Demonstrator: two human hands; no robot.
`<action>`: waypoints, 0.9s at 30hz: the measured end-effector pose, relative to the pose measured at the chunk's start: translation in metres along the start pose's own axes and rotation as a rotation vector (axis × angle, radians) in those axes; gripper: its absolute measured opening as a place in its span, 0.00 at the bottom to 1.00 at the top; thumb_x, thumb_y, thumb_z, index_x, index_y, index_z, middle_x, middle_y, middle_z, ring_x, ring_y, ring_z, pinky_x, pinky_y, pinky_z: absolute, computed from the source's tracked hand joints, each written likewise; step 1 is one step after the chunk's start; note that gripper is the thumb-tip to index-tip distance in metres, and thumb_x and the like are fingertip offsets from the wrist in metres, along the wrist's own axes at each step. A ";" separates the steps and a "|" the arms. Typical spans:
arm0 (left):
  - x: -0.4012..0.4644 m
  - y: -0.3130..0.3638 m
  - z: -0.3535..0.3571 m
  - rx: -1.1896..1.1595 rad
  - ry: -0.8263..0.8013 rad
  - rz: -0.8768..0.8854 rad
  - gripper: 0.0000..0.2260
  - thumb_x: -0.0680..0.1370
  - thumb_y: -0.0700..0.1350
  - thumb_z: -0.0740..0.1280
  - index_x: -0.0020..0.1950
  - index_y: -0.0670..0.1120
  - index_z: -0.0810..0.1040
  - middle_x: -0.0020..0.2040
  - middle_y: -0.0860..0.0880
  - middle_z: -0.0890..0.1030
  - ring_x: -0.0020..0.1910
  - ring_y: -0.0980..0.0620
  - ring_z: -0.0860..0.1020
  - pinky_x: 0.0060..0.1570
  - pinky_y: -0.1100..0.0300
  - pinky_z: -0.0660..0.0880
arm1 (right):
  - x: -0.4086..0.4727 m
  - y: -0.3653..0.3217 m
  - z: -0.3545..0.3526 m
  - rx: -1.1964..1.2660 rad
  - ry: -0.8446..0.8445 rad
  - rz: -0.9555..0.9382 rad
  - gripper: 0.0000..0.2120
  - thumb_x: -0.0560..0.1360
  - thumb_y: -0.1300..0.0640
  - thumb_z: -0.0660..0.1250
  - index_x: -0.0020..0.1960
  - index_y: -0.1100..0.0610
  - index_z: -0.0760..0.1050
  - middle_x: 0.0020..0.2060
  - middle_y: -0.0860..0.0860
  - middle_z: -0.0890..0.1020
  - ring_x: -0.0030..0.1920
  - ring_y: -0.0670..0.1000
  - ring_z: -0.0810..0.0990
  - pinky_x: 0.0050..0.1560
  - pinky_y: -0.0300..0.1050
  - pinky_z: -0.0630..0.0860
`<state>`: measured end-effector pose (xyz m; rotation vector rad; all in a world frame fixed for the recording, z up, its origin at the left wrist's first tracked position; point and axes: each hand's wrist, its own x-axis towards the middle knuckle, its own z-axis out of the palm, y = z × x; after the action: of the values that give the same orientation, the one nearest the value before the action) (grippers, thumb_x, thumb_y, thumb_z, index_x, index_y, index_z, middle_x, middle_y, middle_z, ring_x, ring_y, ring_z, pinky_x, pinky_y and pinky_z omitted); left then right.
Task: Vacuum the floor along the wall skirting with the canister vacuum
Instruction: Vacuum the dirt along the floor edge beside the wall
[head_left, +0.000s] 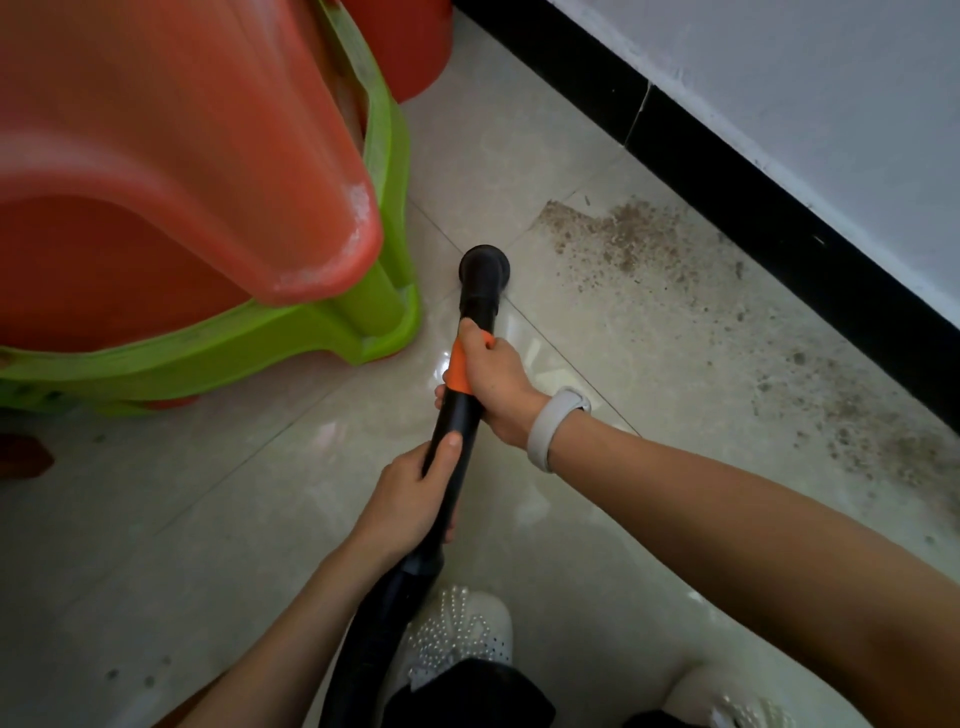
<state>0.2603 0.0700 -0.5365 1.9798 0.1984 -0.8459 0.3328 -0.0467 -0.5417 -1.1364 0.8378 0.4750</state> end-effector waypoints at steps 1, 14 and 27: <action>0.000 -0.001 0.000 -0.014 -0.006 -0.002 0.18 0.81 0.54 0.54 0.40 0.42 0.71 0.26 0.44 0.76 0.24 0.45 0.76 0.28 0.57 0.73 | -0.002 0.001 0.000 -0.022 0.007 -0.010 0.15 0.80 0.47 0.58 0.54 0.60 0.64 0.36 0.56 0.72 0.27 0.52 0.76 0.35 0.50 0.79; -0.004 -0.009 -0.003 -0.072 -0.097 -0.039 0.17 0.81 0.53 0.54 0.40 0.43 0.70 0.24 0.45 0.75 0.22 0.47 0.74 0.25 0.60 0.71 | -0.011 0.010 0.000 -0.050 0.071 -0.001 0.15 0.80 0.46 0.57 0.54 0.59 0.64 0.37 0.56 0.74 0.28 0.52 0.77 0.36 0.49 0.79; 0.007 0.005 0.010 -0.113 -0.280 -0.065 0.18 0.80 0.56 0.56 0.37 0.45 0.69 0.24 0.46 0.75 0.22 0.48 0.73 0.27 0.62 0.71 | -0.015 0.010 -0.030 0.016 0.329 -0.012 0.16 0.80 0.45 0.56 0.57 0.59 0.64 0.35 0.54 0.74 0.30 0.52 0.77 0.42 0.52 0.80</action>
<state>0.2635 0.0572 -0.5406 1.7363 0.1441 -1.1182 0.3062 -0.0699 -0.5415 -1.2226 1.1161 0.2733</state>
